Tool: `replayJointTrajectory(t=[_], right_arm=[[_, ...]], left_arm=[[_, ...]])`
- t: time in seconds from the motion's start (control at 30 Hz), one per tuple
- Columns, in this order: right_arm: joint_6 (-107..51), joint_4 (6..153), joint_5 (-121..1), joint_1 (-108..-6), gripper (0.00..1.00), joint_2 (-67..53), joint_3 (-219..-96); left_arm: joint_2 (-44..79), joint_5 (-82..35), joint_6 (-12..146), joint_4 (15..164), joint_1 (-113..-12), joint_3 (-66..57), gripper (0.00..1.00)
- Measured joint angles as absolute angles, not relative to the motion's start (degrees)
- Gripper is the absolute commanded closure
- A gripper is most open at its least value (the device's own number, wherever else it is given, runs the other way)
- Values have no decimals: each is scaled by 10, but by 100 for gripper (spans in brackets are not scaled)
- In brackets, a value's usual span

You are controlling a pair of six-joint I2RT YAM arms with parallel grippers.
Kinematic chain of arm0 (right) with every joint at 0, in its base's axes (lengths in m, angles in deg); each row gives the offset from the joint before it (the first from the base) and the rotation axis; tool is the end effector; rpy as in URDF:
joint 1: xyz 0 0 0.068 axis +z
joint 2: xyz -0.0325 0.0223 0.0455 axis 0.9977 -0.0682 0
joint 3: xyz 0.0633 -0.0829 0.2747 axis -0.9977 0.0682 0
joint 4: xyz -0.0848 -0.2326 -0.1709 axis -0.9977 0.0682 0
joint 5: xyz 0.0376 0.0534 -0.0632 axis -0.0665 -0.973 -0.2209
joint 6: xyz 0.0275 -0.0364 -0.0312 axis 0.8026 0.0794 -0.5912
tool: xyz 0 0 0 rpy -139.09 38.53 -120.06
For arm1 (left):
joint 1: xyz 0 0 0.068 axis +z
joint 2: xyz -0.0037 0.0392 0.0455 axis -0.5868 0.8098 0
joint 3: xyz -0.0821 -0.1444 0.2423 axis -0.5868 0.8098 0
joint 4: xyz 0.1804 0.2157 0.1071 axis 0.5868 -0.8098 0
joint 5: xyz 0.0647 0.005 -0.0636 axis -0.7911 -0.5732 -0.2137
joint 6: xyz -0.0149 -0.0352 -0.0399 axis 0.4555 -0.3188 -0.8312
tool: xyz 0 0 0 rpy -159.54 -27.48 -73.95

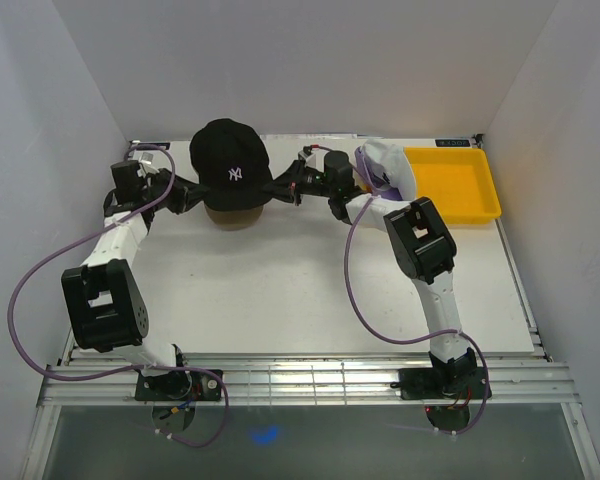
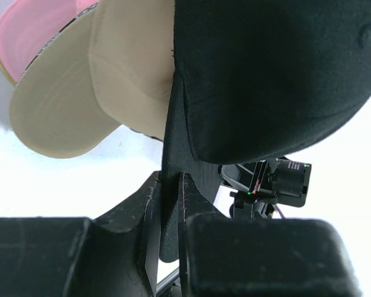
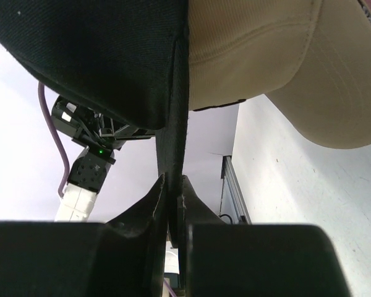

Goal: Stack the hats

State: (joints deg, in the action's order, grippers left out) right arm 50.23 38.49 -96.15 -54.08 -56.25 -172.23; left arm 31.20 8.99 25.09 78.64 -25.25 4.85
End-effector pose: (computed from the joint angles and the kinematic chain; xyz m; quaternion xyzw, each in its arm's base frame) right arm 0.4645 0.3209 0.1928 0.0569 0.7037 0.6977 0.1218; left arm 0.3814 0.0470 0.2663 -0.3068 0.7898 -0.4453 0.2896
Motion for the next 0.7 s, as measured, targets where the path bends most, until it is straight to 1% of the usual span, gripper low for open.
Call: replayJointTrajectory(t=[0.7], right_arm=[[487, 384, -953, -533, 92, -575, -1704]], left_arm=[[324, 64, 283, 768, -253, 66, 100]])
